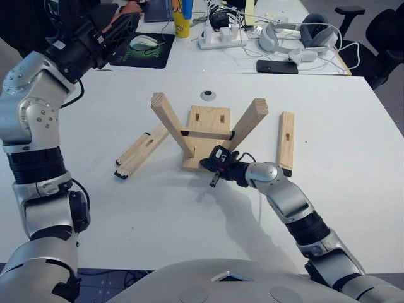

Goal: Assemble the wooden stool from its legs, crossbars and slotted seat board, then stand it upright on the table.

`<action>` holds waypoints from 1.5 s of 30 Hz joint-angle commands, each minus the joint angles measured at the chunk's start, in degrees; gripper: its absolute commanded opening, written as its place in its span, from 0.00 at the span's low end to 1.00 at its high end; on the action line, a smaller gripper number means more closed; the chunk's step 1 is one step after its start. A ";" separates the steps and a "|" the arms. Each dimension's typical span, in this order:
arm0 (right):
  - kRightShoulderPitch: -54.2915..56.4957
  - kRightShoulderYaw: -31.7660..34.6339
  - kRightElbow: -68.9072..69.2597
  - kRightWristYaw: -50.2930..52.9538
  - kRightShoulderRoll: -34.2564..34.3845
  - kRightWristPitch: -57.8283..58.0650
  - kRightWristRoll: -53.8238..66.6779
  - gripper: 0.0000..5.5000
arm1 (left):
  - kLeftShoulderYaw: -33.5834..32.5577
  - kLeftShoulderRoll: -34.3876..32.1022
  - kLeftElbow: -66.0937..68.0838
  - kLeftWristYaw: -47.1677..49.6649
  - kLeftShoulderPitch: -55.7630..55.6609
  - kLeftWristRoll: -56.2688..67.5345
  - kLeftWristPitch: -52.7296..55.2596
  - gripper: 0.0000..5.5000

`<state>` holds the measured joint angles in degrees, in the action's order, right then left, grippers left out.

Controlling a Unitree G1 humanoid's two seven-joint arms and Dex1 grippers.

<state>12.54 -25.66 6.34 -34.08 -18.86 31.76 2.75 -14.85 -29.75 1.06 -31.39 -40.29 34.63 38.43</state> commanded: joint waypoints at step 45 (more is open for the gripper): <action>-0.33 -1.42 -14.13 6.68 2.59 5.92 -4.35 0.00 | 12.68 11.78 0.92 8.72 -8.47 -6.03 0.78 0.00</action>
<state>17.10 -25.11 -2.11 -26.94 -14.46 31.63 0.40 0.89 -17.41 1.74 -24.04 -43.94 29.06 39.87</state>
